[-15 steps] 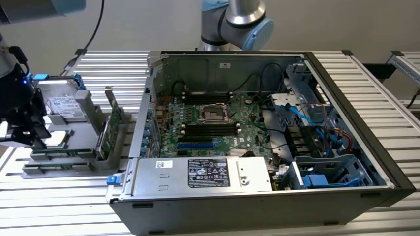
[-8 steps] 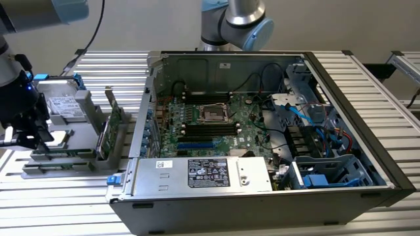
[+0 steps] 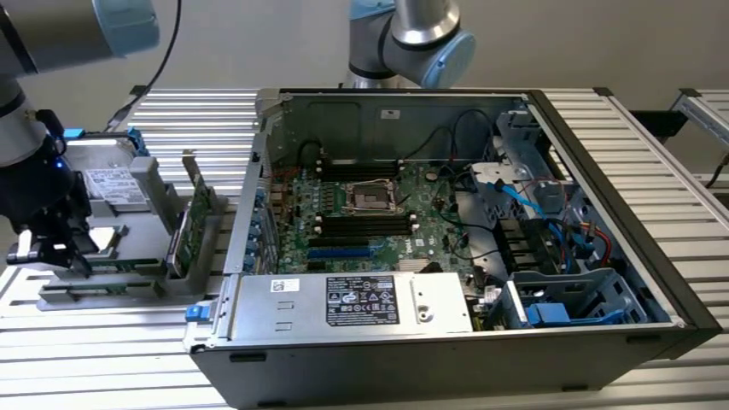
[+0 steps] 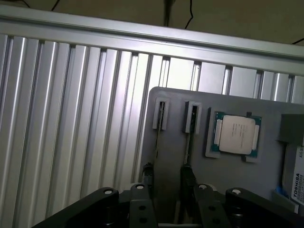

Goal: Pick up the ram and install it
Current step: 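Pick up the ram and move it above insertion slot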

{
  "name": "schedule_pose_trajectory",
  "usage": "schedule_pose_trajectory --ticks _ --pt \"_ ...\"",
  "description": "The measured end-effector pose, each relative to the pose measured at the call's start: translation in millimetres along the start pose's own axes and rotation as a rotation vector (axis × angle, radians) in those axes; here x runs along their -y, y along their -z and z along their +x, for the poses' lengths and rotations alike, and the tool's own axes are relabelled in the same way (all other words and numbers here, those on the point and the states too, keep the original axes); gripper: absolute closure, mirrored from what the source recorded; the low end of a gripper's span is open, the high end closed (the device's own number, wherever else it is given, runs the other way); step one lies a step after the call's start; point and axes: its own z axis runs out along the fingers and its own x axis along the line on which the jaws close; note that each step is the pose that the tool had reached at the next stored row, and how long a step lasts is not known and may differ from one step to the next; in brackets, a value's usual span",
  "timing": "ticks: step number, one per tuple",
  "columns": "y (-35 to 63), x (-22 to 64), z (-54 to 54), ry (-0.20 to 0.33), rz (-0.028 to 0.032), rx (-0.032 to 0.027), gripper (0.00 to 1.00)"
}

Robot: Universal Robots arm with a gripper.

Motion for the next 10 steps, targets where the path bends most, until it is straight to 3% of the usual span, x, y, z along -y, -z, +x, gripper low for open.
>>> schedule_pose_trajectory --ticks 6,10 --pt "-11.2 1.3 7.1 -0.002 0.0004 0.0007 0.64" --pt "-17.8 10.1 8.9 -0.003 0.0003 0.0006 0.64"
